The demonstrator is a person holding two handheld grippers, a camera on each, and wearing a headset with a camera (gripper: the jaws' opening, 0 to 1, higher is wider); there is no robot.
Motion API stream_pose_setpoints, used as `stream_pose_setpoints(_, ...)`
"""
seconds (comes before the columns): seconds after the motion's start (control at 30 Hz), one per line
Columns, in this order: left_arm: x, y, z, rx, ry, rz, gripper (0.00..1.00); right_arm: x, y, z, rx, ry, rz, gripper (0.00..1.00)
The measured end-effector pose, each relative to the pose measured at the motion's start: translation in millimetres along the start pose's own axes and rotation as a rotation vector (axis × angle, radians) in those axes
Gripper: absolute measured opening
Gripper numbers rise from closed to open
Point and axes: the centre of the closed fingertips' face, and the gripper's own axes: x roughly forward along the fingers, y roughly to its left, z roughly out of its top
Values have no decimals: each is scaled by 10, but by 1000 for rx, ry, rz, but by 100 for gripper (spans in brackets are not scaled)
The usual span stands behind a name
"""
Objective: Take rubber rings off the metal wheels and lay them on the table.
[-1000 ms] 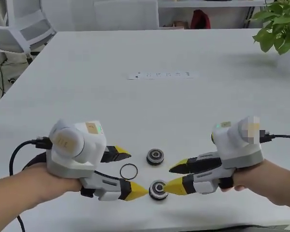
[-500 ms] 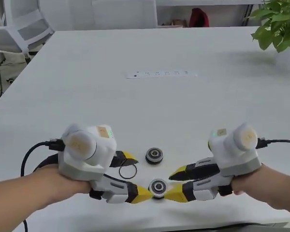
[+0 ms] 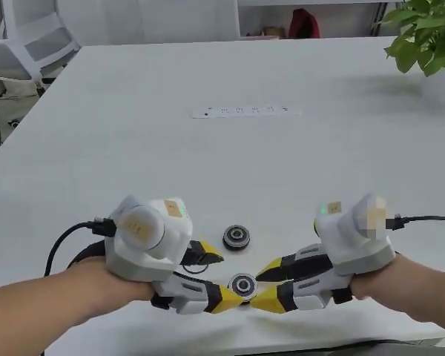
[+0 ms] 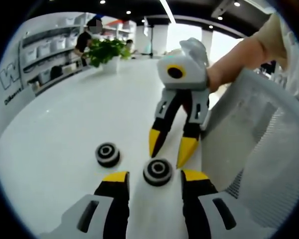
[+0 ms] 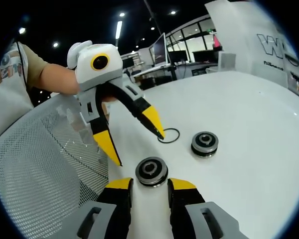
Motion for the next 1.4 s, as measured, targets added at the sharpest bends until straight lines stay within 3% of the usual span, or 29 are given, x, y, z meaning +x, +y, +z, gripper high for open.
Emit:
stream_pose_setpoints(0.47, 111, -16, 22, -36, -10, -3, 28, 26, -19, -19, -14, 0, -5, 23)
stream_pose_setpoints(1.0, 188, -59, -16, -28, -12, -6, 17, 25, -16, -26, -17, -1, -10, 22)
stream_pose_setpoints(1.2, 213, -84, -22, 68, -6, 6, 16, 33, -23, -23, -18, -5, -13, 22)
stream_pose_setpoints(1.33, 210, -44, -36, 68, 5, 37, 14, 48, -18, -17, -30, -3, -16, 24)
stream_pose_setpoints(1.4, 206, -62, -27, 74, -3, 27, 13, 51, -22, -15, -39, -2, -19, 24)
